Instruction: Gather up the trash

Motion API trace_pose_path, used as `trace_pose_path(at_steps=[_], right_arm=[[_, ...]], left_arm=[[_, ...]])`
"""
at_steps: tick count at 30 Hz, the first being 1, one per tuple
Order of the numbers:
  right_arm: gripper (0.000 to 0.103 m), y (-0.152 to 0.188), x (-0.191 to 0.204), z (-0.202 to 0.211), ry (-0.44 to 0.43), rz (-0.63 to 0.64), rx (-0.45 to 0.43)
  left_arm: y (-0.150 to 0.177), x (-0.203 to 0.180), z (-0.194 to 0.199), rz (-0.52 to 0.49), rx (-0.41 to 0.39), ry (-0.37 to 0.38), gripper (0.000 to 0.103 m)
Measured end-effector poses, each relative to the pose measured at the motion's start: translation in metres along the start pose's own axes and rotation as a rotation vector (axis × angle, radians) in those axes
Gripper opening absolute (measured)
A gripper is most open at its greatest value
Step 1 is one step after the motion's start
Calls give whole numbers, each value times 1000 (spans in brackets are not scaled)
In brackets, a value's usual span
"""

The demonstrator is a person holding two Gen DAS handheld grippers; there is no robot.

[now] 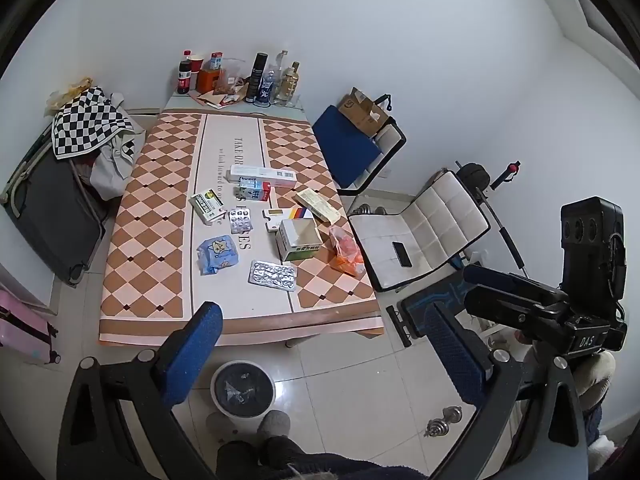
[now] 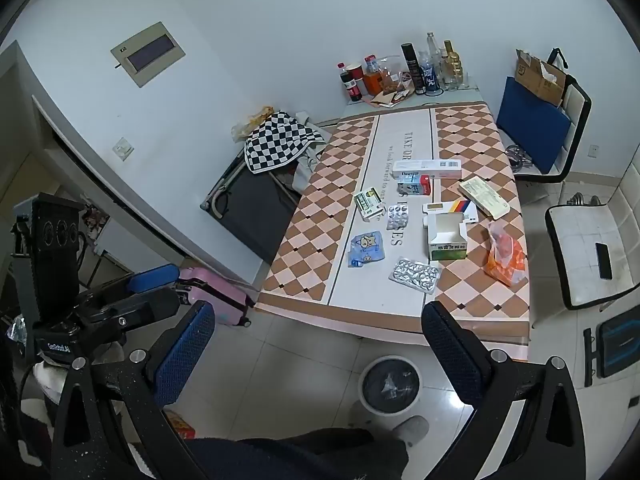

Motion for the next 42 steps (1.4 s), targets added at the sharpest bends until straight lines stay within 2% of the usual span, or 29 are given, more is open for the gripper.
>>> trace_pose_path(at_steps=[15, 29, 42], right_arm=[[103, -2, -6, 1, 3, 7, 4], [103, -5, -4, -1, 2, 8, 5], [103, -5, -4, -4, -2, 12, 8]], left_arm=[[-4, 0, -8, 5, -6, -13, 103], [-1, -1, 0, -5, -8, 0, 103], [-11, -8, 1, -4, -9, 1, 103]])
Point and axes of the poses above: each gripper's, at about its wrist camera, not at the fingertips, and z roughly against the way its jaws point, x to its left, y to its underside, the point moved 7 cm from there along -z, roughly the way its jaws point, and after that the axes turned 1 degree about -x, right-handed, at the moved point
